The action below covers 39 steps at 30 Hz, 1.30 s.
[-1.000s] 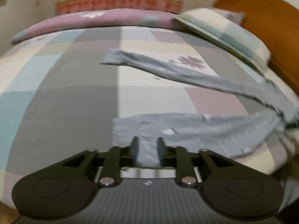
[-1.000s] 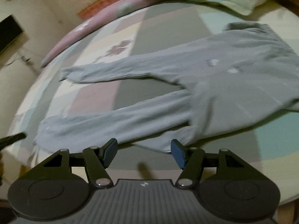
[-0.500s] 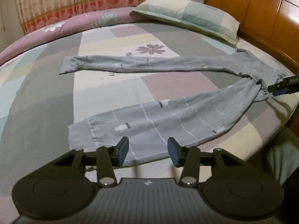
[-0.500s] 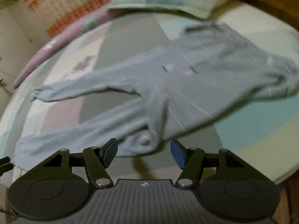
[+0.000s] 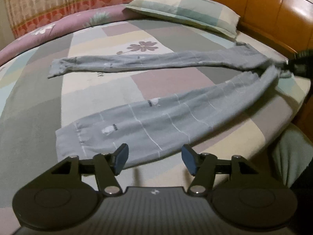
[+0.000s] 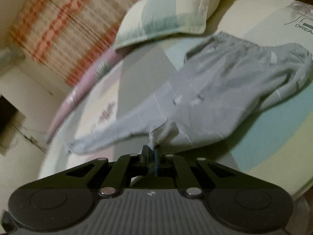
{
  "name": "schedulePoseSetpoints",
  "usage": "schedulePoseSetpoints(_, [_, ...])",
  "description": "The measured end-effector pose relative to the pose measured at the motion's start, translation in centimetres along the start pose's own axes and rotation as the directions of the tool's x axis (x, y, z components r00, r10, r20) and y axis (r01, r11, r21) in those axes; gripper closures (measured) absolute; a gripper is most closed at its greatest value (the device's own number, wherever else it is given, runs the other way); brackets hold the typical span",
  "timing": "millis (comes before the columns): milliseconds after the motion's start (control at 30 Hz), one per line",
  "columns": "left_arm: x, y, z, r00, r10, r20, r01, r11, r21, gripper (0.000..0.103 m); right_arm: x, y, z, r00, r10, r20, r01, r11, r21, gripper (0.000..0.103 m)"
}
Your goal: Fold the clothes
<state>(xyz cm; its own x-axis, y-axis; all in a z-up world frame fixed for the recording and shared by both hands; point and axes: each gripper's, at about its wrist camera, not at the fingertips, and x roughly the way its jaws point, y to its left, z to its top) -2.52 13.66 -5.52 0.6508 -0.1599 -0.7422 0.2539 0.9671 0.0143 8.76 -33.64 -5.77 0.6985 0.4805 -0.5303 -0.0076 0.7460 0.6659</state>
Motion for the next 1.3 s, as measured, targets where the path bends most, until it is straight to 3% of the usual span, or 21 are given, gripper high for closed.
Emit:
schedulePoseSetpoints(200, [0.0,-1.4,0.7,0.999,-0.025,0.029,0.023,0.999,0.043,0.041,2.0,1.6,2.8,1.0,0.03,-0.001,-0.03,0.998,-0.058,0.097])
schedulePoseSetpoints(367, [0.0,-1.6,0.7,1.0,-0.018,0.022,0.017,0.999,0.034,0.041,7.3,2.9,5.7,0.999,0.013,-0.051,-0.019,0.992,-0.126,0.096])
schedulePoseSetpoints(567, [0.1,-0.9,0.4,1.0,0.002,0.004,-0.002,1.0,0.002,0.041,14.8,2.7,8.0,0.991,-0.072,-0.11,0.055,0.988,-0.147,0.097])
schedulePoseSetpoints(733, [0.5,0.0,0.6,1.0,0.022,-0.013,-0.022,1.0,-0.015,0.039,18.3,2.3,8.4,0.98,-0.135,-0.143,0.108,0.978,-0.181,0.093])
schedulePoseSetpoints(800, [0.8,0.4,0.6,0.999,0.031,-0.02,-0.032,0.999,-0.017,0.037,18.1,2.3,8.2,0.979,-0.133,-0.157,0.104,0.978,-0.18,0.087])
schedulePoseSetpoints(900, [1.4,0.9,0.6,0.998,0.049,-0.032,-0.05,0.999,-0.008,0.037,15.7,3.2,7.6,0.981,-0.127,-0.144,0.095,0.974,-0.208,0.06])
schedulePoseSetpoints(933, [1.6,1.0,0.5,0.997,0.067,-0.032,-0.067,0.998,0.008,0.037,14.7,3.5,7.2,0.983,-0.125,-0.134,0.093,0.969,-0.227,0.057])
schedulePoseSetpoints(1033, [2.2,1.2,0.2,0.989,0.146,-0.026,-0.144,0.986,0.079,0.037,11.0,4.6,5.3,0.988,-0.101,-0.115,0.065,0.957,-0.282,0.056])
schedulePoseSetpoints(1167, [3.0,1.3,-0.5,0.968,0.249,-0.001,-0.242,0.942,0.234,0.039,7.6,5.6,2.8,0.991,-0.071,-0.115,0.032,0.949,-0.312,0.051])
schedulePoseSetpoints(1233, [3.6,1.8,-0.9,0.964,0.267,-0.014,-0.253,0.929,0.268,0.042,6.9,6.0,1.7,0.991,-0.064,-0.121,0.023,0.947,-0.32,0.051])
schedulePoseSetpoints(1300, [3.6,2.4,-1.0,0.969,0.246,-0.03,-0.231,0.938,0.257,0.045,6.5,6.4,0.5,0.989,-0.06,-0.137,0.012,0.947,-0.322,0.051])
